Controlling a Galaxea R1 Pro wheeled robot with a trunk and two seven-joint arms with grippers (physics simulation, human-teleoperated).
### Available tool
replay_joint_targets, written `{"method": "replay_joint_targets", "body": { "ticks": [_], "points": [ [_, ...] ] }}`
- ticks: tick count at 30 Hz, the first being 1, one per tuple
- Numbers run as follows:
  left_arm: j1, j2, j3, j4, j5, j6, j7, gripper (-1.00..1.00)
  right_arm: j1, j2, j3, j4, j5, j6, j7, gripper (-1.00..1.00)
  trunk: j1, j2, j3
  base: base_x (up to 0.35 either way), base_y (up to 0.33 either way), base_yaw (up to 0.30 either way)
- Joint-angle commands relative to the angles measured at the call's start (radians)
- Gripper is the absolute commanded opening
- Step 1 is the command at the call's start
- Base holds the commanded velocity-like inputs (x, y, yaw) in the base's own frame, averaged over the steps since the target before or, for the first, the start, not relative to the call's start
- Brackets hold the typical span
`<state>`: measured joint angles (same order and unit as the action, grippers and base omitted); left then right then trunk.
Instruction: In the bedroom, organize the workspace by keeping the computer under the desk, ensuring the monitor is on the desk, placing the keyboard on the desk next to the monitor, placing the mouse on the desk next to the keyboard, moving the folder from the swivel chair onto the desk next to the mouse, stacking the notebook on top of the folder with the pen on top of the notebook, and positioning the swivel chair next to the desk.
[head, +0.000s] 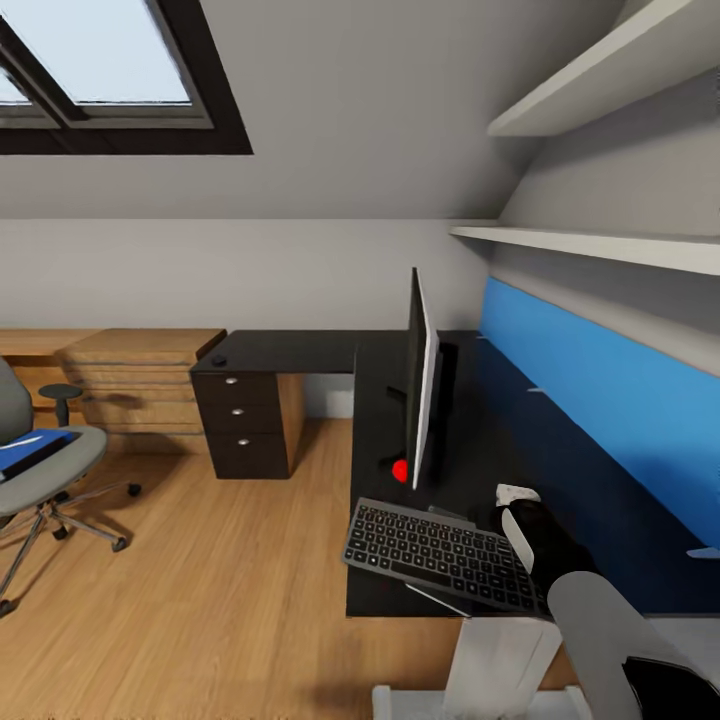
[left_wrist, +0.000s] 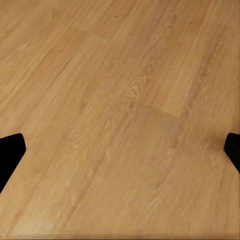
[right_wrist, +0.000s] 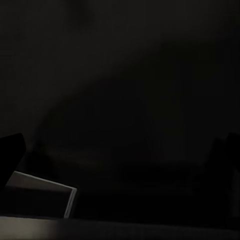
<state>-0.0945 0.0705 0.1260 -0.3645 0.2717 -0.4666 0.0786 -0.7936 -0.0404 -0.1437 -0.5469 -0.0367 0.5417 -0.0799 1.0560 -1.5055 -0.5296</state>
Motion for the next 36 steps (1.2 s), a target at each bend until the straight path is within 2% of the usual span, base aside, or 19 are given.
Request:
{"method": "replay_joint_targets", "body": {
  "ticks": [1,21,36],
  "points": [
    [-0.001,0.0,-0.002,0.0,0.004,-0.003,0.001,1.0,0.0,0.0,0.0,0.03,-0.011,0.004,-0.003,1.0,0.0,0.0,-0.001,-0.12,0.072,0.0],
    [-0.001,0.0,-0.003,0.0,0.004,-0.003,0.0,1.0,0.0,-0.002,-0.001,0.029,-0.011,0.001,-0.006,1.0,0.0,0.0,-0.001,-0.012,0.007,0.0],
    [-0.001,-0.001,-0.006,0.0,0.004,-0.003,-0.002,1.0,0.0,-0.052,-0.007,0.019,-0.012,-0.007,-0.001,1.0,0.0,0.0,-0.001,0.0,0.0,0.0]
  ]
}}
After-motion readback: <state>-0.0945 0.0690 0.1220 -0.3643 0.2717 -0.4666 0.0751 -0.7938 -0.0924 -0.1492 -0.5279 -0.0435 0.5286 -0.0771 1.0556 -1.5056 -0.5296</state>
